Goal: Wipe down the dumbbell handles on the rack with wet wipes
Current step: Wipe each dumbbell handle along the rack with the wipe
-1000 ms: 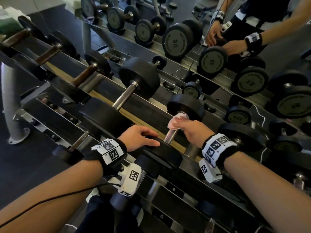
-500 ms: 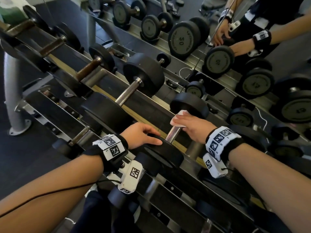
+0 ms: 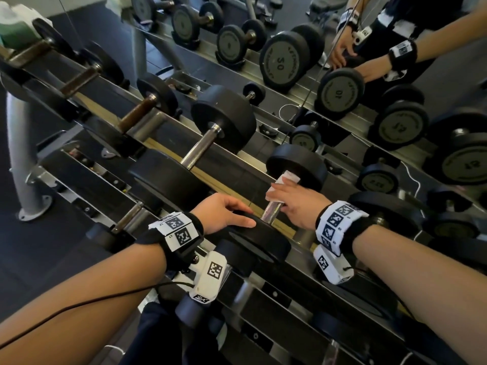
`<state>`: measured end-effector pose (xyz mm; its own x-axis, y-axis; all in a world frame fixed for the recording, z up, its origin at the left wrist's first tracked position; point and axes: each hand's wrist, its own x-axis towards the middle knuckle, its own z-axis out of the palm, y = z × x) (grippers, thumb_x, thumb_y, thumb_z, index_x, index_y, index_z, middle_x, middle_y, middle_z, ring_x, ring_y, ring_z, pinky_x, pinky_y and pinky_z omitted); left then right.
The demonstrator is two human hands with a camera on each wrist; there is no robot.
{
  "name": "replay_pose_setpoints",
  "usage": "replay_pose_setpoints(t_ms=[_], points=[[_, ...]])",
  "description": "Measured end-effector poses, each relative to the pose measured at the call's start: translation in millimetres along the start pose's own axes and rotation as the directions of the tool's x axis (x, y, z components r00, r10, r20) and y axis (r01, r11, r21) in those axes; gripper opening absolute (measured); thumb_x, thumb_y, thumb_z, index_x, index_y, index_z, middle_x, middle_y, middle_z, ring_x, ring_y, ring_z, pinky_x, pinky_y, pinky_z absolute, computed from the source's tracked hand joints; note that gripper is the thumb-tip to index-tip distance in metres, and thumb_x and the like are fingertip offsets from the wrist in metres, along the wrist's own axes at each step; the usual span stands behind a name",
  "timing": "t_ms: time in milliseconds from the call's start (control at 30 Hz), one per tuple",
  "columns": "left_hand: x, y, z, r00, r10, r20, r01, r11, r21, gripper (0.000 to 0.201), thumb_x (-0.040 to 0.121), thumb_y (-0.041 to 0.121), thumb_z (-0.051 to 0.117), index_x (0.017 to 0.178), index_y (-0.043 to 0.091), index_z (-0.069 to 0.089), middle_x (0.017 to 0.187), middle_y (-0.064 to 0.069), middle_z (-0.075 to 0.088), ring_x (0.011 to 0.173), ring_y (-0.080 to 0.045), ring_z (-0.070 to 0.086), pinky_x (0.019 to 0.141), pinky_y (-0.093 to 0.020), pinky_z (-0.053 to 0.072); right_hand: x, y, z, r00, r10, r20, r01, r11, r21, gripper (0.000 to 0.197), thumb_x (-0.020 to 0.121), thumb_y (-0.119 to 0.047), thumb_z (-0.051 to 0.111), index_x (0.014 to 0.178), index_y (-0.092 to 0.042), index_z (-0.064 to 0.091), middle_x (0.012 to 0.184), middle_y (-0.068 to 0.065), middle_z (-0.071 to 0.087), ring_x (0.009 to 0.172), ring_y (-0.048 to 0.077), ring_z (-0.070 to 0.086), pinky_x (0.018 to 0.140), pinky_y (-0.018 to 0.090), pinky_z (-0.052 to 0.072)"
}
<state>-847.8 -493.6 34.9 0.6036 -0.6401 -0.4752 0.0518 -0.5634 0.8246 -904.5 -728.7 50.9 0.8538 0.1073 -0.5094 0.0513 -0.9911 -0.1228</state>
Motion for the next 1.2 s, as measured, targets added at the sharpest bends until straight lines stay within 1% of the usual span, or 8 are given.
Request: replay_pose_setpoints(t_ms=[200,333,533,667,767,900,1033,1200], points=[[-1,2,-1,1.000,-0.002,0.003,0.002,1.000,-0.010,0.028,0.076,0.035,0.083,0.103,0.032,0.075,0.103,0.011,0.072,0.103,-0.008,0.064,0.106,-0.040,0.046,-5,3,12,0.992,-0.118,0.034,0.116,0.991,0.069,0.072,0.088,0.001,0.055,0.149,-0.029,0.033,0.160,-0.008,0.021,0.152,0.017,0.001,0.125,0.040,0.006],[-1,2,0,1.000,-0.006,0.010,0.006,1.000,-0.021,0.027,0.076,0.035,0.083,0.102,0.034,0.075,0.103,0.011,0.072,0.103,-0.009,0.064,0.106,-0.039,0.046,0,18,-5,0.993,-0.098,-0.072,0.106,0.988,0.113,0.062,0.094,-0.006,0.057,0.150,-0.023,0.035,0.160,-0.005,0.025,0.152,0.015,0.003,0.114,0.014,-0.015],[0,-1,0,1.000,0.015,0.013,-0.014,1.000,-0.020,0.026,0.076,0.036,0.082,0.101,0.038,0.074,0.106,0.014,0.070,0.107,-0.006,0.062,0.106,-0.036,0.042,-19,-3,14,0.988,-0.112,0.108,0.106,0.993,0.056,0.069,0.095,-0.020,0.057,0.154,-0.029,0.022,0.164,-0.009,0.005,0.151,0.022,-0.015,0.123,0.041,0.001],[0,-3,0,0.999,0.031,0.009,-0.031,0.999,-0.027,0.022,0.076,0.037,0.082,0.094,0.044,0.073,0.103,0.018,0.069,0.104,0.000,0.060,0.096,-0.025,0.041,-11,6,-1,0.982,-0.092,0.163,0.096,0.995,-0.018,0.077,0.094,-0.007,0.052,0.154,-0.034,0.014,0.165,-0.012,0.001,0.151,0.016,-0.012,0.123,0.040,0.001],[-1,-3,0,0.999,0.039,0.007,-0.039,0.998,-0.045,0.021,0.078,0.035,0.081,0.093,0.046,0.071,0.104,0.020,0.068,0.104,0.003,0.058,0.083,-0.015,0.036,-5,13,-12,0.997,-0.001,0.080,-0.002,1.000,0.030,0.079,0.092,-0.001,0.053,0.156,-0.028,0.014,0.165,-0.010,0.003,0.152,0.017,-0.011,0.113,0.024,-0.010],[-2,-8,4,0.998,0.068,-0.014,-0.069,0.996,-0.059,0.025,0.079,0.033,0.079,0.103,0.040,0.073,0.109,0.018,0.068,0.106,0.002,0.058,0.084,-0.013,0.035,-19,-9,2,0.987,-0.048,0.153,0.054,0.998,-0.033,0.097,0.080,0.010,0.056,0.155,-0.033,0.012,0.163,-0.012,-0.001,0.151,0.020,-0.008,0.119,0.042,0.024],[-2,-9,5,0.997,0.081,-0.017,-0.082,0.994,-0.066,0.026,0.080,0.034,0.078,0.105,0.040,0.073,0.108,0.018,0.069,0.106,0.000,0.060,0.089,-0.017,0.039,-27,-20,1,0.949,-0.189,0.252,0.212,0.975,-0.067,0.100,0.082,0.007,0.058,0.157,-0.031,0.005,0.165,-0.012,0.001,0.151,0.017,-0.009,0.121,0.041,0.014],[-3,-7,2,0.999,0.043,-0.006,-0.044,0.996,-0.074,0.022,0.079,0.036,0.078,0.099,0.045,0.072,0.107,0.018,0.068,0.104,0.001,0.060,0.078,-0.013,0.038,-13,5,-23,0.989,-0.016,0.147,0.028,0.997,-0.078,0.097,0.084,0.012,0.055,0.156,-0.032,0.007,0.165,-0.011,-0.002,0.152,0.018,-0.008,0.122,0.043,0.022]])
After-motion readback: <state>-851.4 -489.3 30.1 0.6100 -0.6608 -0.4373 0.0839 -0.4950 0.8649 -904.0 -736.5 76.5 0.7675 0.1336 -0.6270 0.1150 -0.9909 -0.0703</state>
